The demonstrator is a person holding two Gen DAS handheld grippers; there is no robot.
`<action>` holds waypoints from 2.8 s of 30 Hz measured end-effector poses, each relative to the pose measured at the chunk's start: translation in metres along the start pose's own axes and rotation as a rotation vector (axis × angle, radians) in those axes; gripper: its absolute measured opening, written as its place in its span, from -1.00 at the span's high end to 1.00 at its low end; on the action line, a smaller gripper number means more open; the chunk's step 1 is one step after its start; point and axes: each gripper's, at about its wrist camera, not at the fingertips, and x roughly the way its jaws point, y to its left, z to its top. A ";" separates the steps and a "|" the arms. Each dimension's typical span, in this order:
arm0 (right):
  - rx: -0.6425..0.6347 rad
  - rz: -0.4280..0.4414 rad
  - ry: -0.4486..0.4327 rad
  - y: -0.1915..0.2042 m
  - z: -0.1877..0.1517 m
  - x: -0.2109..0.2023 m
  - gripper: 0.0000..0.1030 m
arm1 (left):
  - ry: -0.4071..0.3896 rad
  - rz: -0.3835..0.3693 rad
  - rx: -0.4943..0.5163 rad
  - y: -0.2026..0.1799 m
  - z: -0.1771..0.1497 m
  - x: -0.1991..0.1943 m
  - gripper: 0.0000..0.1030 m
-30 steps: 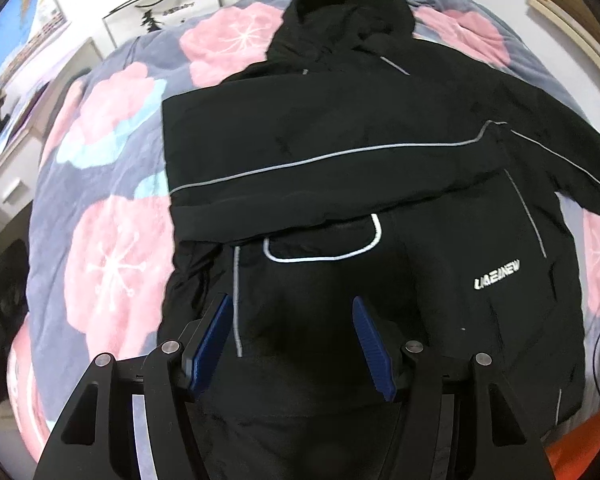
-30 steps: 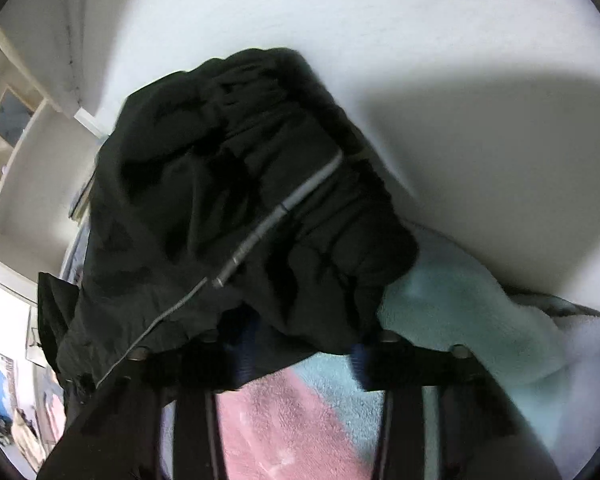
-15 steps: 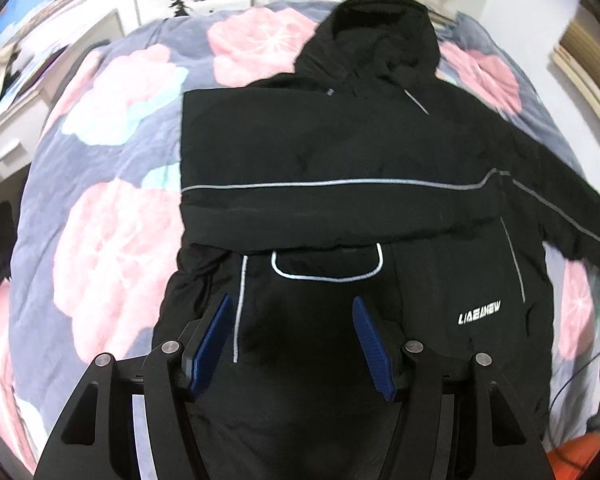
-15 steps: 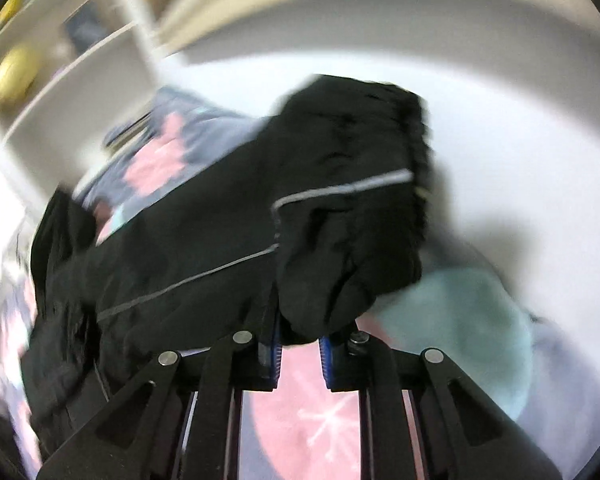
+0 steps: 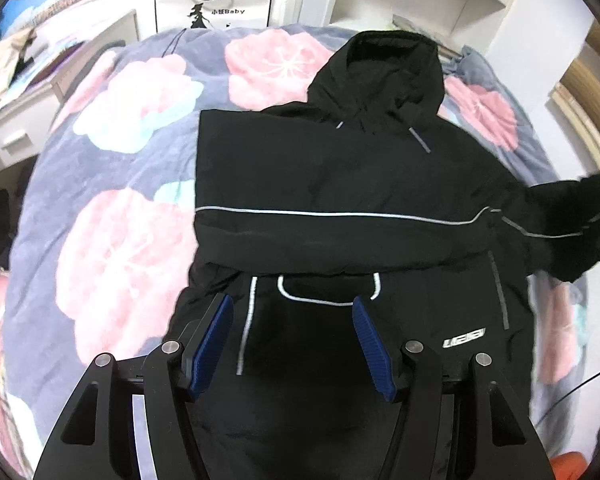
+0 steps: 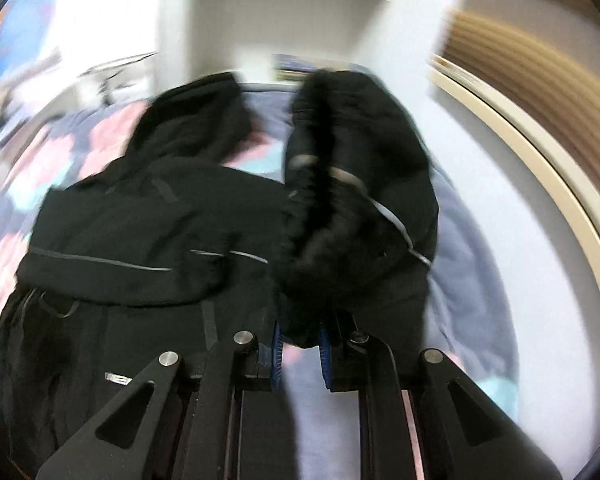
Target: Fold large clothes
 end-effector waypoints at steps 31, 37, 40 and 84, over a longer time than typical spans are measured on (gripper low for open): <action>-0.066 0.206 0.069 0.138 0.034 0.078 -0.62 | -0.042 0.024 -0.054 0.027 0.009 0.000 -0.24; 0.180 0.286 0.164 0.076 0.023 0.106 -0.63 | -0.025 0.040 -0.023 0.019 0.007 0.004 -0.24; 0.191 0.334 0.228 0.091 0.014 0.124 -0.63 | -0.018 0.047 -0.013 0.017 0.007 0.006 -0.24; 0.004 0.429 0.288 0.354 0.016 0.181 0.17 | -0.158 0.193 -0.276 0.094 0.022 -0.018 -0.24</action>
